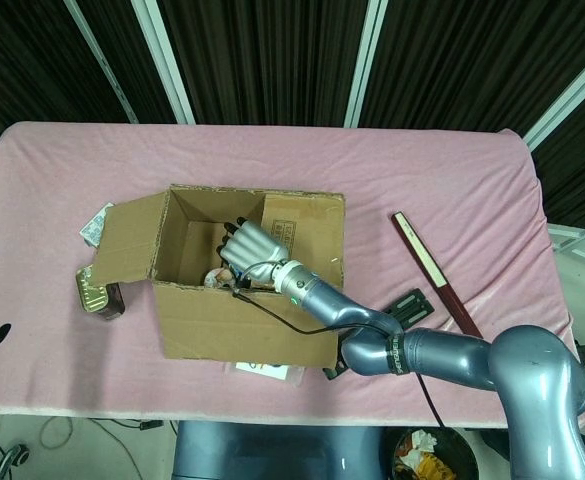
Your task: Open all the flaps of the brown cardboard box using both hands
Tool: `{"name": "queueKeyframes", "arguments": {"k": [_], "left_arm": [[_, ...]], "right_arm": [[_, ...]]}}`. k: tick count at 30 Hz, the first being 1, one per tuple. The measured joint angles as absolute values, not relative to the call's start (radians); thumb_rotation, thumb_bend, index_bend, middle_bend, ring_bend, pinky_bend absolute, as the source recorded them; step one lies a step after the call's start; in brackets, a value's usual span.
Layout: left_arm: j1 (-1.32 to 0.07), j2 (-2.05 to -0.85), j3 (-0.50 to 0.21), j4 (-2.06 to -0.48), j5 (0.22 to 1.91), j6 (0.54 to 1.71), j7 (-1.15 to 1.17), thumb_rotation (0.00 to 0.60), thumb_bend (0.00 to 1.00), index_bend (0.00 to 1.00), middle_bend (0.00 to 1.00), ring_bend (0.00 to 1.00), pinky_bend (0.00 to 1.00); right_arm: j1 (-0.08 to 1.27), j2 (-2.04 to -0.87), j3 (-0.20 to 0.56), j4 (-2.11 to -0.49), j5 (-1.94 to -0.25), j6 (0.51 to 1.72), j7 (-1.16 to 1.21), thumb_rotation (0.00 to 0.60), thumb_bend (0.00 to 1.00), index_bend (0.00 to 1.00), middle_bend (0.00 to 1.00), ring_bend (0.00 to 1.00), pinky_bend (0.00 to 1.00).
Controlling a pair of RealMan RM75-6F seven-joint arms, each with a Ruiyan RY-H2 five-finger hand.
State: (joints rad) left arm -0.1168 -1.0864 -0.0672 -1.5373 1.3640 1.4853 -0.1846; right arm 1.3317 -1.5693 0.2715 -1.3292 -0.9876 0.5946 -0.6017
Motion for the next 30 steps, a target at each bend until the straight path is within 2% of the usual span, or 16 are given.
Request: {"name": "queueKeyframes", "arguments": {"k": [5,13,22,30], "left_arm": [[-0.116,-1.083,-0.071,-1.545,1.37,1.476,-0.184,0.6,0.18,0.0,0.0,0.0,0.02],[-0.11,-1.085,-0.081,-1.543,1.375,1.479,-0.18,0.6,0.18,0.0,0.0,0.0,0.02],[-0.104,-1.08,-0.087,-1.549,1.386,1.48,-0.189,0.6,0.18,0.0,0.0,0.0,0.02],[-0.1,-1.078,-0.092,-1.548,1.393,1.483,-0.205,0.6,0.18,0.0,0.0,0.0,0.02]], "right_arm": [[1.36,-1.536,0.228,-1.321,-1.064,0.588,-0.642,0.6,0.89,0.47,0.46,0.22,0.27],[1.407,-1.435,0.183,-1.37,-1.093,0.557,-0.711,0.6,0.89,0.51,0.49,0.23,0.27],[1.478,-1.356,0.122,-1.434,-1.032,0.503,-0.803,0.6,0.89,0.53,0.5,0.24,0.27],[1.532,-1.307,0.075,-1.501,-0.978,0.522,-0.87,0.6,0.89,0.53,0.5,0.24,0.27]]}}
